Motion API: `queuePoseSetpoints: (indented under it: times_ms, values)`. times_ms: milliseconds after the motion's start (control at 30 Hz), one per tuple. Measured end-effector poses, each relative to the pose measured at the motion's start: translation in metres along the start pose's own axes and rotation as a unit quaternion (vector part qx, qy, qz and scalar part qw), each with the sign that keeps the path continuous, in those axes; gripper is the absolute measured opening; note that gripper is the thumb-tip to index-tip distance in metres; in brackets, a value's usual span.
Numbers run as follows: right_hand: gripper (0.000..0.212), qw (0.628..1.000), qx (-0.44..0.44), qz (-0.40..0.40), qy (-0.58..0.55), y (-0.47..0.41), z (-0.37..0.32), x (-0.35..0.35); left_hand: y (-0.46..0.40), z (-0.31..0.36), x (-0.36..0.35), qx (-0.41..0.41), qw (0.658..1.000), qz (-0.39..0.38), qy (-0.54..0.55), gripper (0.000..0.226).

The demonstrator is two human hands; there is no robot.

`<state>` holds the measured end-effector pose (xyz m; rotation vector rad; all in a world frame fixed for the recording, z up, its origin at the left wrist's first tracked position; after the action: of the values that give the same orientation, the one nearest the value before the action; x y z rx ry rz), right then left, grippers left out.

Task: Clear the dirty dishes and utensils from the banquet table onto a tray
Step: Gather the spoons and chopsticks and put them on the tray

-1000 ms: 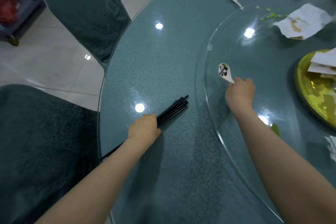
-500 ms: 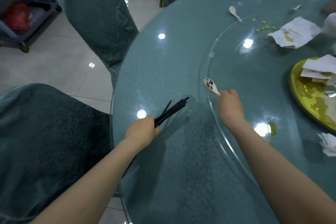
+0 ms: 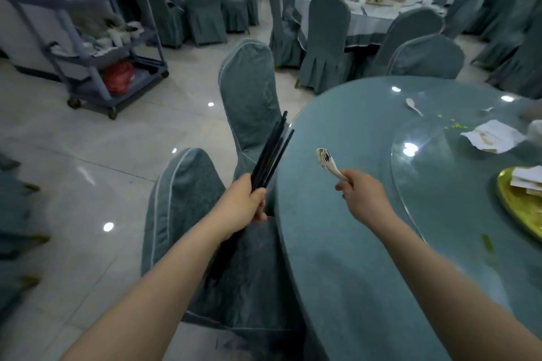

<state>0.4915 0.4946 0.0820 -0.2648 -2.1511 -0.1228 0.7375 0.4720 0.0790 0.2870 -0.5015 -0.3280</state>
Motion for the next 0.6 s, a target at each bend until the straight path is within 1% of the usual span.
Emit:
queuePoseSetpoints:
  times_ms: [33, 100, 200, 267, 433, 600]
  values:
    - [0.021, 1.000, 0.011, -0.001, -0.002, 0.008, -0.024, -0.006, 0.012, -0.007, 0.024, 0.007, 0.998, 0.008, 0.069, 0.013]
    - [0.020, 0.999, 0.047, -0.008, 0.005, 0.023, -0.078, -0.024, 0.038, -0.029, 0.077, 0.020, 0.982, 0.028, 0.187, 0.015]
    - [0.018, 0.994, 0.104, -0.027, 0.009, 0.047, -0.158, -0.063, 0.075, -0.076, 0.150, 0.040, 0.951, 0.059, 0.301, 0.016]
    - [0.019, 0.990, 0.131, -0.053, 0.010, 0.062, -0.202, -0.091, 0.096, -0.110, 0.193, 0.061, 0.924, 0.077, 0.369, 0.013]
    - [0.019, 0.976, 0.179, -0.123, 0.009, 0.083, -0.296, -0.147, 0.141, -0.183, 0.288, 0.088, 0.867, 0.117, 0.476, 0.012]
    - [0.022, 0.965, 0.212, -0.155, -0.019, 0.073, -0.376, -0.196, 0.164, -0.247, 0.368, 0.106, 0.824, 0.181, 0.527, 0.015]
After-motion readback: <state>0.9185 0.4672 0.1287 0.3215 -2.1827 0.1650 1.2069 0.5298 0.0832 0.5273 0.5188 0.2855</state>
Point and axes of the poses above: each hand's wrist, its own y-axis away from the middle knuckle, its own x-axis out of the back of the hand, z = x × y, the point moved 10 cm from there along -y, towards the middle knuckle, and after that the axes turned 7 degrees about x, right-handed, at the moved point
